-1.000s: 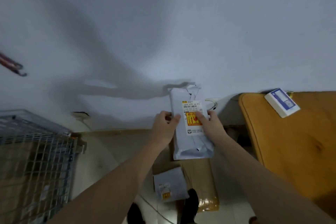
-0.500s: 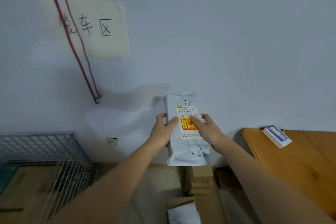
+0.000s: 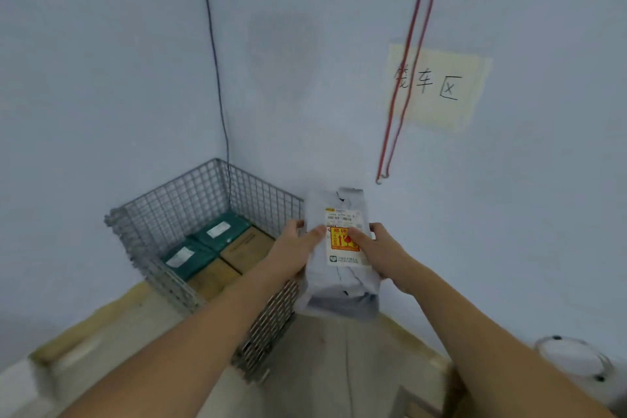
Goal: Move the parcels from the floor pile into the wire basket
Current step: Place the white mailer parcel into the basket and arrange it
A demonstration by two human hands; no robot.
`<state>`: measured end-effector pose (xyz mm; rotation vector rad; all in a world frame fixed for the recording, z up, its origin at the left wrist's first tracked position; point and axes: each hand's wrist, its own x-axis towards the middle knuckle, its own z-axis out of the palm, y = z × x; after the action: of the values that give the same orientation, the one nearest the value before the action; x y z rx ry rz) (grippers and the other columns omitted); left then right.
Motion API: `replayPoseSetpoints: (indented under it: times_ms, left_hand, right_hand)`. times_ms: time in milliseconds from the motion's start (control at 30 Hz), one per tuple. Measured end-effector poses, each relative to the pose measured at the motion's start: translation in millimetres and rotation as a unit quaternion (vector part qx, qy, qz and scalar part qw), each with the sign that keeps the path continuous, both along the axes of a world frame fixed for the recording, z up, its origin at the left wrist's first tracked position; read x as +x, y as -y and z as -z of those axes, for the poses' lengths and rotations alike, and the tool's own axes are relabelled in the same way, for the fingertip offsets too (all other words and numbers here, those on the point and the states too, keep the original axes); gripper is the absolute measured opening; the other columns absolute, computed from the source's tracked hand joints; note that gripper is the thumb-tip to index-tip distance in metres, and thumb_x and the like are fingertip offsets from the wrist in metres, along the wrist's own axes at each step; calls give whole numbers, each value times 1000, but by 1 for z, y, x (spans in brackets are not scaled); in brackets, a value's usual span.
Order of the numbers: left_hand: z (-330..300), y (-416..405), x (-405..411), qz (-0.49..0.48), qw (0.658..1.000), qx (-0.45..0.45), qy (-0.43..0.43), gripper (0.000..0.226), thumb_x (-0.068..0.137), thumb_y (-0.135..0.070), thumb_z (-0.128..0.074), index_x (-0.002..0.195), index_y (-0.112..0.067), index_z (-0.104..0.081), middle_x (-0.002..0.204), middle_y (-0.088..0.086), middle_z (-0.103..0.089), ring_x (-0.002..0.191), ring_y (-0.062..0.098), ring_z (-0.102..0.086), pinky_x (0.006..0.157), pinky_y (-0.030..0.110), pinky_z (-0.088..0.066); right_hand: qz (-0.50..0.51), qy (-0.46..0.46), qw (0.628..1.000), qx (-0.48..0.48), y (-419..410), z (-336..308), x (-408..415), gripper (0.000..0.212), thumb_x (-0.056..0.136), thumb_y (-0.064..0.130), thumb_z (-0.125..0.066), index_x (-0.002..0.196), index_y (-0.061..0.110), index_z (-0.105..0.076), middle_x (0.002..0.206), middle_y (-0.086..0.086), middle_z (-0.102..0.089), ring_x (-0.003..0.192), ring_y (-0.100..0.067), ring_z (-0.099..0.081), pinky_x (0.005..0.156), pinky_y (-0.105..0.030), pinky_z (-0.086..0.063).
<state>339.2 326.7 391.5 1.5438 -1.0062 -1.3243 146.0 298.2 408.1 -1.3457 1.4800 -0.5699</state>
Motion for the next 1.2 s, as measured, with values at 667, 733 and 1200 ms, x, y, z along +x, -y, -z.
replayPoseSetpoints:
  times_ms: [667,733,1200]
  left_hand:
    - [-28,-89,472,-208,977,-5,40,41,102,-45,-60,134,-23,-45,105,-1,-72,82,17,-73,55,29,-56]
    - [-24,-75,502,-209,977,6,37,48,100,-48,-62,136,-24,-42,110,2,-71,86,19,-74,57,31,-57]
    - [17,127,670,-185,977,52,89,40,102,-50,-58,116,-15,-45,109,9,-69,94,28,-72,79,52,-64]
  right_hand:
    - [-185,116,976,7,-17,12,506,40,99,44,-64,132,23,-56,113,3,-77,100,-19,-76,92,-47,-62]
    - [-185,114,976,14,-4,17,533,40,100,44,-62,134,27,-49,117,3,-75,102,-19,-75,93,-47,-62]
    - [-237,62,970,10,201,39,685,47,102,45,-59,141,22,-49,110,5,-74,91,-12,-75,65,-29,-63]
